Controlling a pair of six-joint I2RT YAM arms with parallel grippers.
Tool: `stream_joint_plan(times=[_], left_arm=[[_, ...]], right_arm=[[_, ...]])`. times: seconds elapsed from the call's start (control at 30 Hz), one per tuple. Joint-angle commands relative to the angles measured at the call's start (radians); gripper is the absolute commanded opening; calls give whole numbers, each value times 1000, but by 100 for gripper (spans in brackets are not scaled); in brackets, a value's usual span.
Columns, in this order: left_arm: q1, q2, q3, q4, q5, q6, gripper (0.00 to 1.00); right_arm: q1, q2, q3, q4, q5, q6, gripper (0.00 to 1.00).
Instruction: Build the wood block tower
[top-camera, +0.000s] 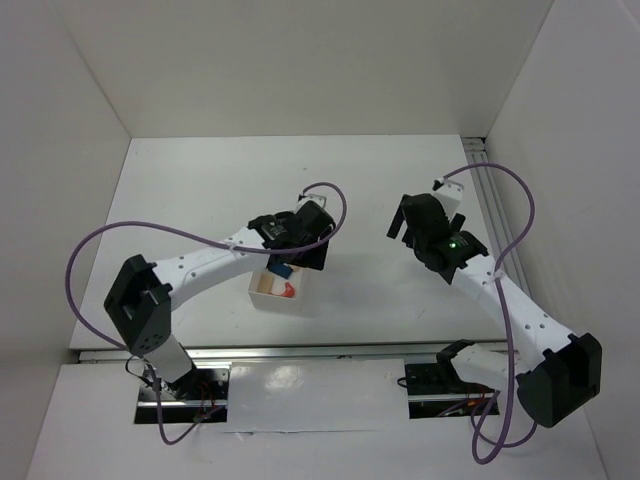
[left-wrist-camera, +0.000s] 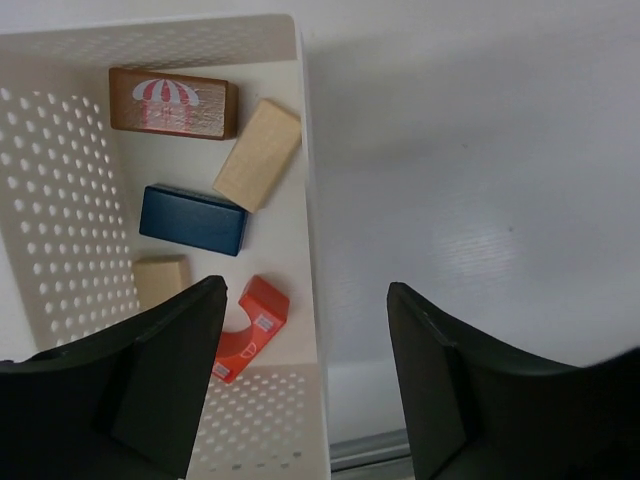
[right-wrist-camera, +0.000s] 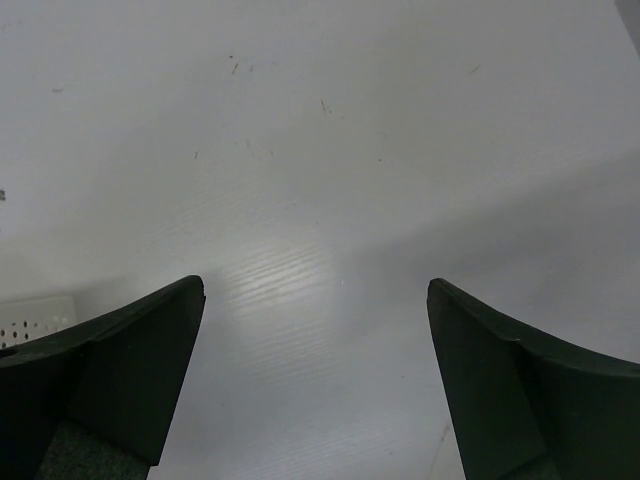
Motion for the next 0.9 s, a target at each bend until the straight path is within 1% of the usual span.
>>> stream_joint_plan(times=[0.0,0.07,0.17,0.2,0.27,0.3,0.33,0.37,0.4,0.47,0.57,0.6,0.63,0.7,0.73,0.77,0.8,0.87], left_arm=[[8,58,15,19,9,-51,77],[8,85,6,31,23,-51,72],[8,110,6,60,34,-61,55],[8,131,6,60,34,-50,46],[8,151,25,60,34,-39,37],[8,164,36,51,34,-39,29],[8,173,53,35,34,-39,18],[8,185,91,15,34,-39,0],[8,185,111,-17,43,-39,0],[8,153,147,-18,86,-7,0],[31,131,235,-6,208,45,0],[43,131,286,7,262,57,0],[55,131,311,20,367,68,0],[106,168,358,69,477,68,0],[124,206,402,91,606,68,0],[159,226,420,115,674,68,0],[178,248,433,179,807,50,0],[227,306,443,276,932,1,0]], right_arm=[[0,14,-19,-22,14,12,100],[0,23,-19,-22,14,24,100],[0,32,-19,-22,14,24,100],[0,32,-19,-22,14,24,100],[0,32,-19,-22,14,24,100],[0,32,-19,-22,14,24,100],[0,32,-10,-33,25,24,100],[0,23,-9,-48,25,24,100],[0,23,15,-48,37,24,100],[0,12,33,-82,57,14,100],[0,-12,67,-105,69,-6,100],[0,-28,67,-105,80,-20,100],[-10,-37,93,-105,80,-20,100],[-10,-49,116,-123,80,-43,100],[-10,-58,144,-123,69,-43,100],[-10,-58,158,-151,69,-52,100],[-10,-69,170,-166,80,-43,100],[-10,-92,194,-185,89,-43,100]])
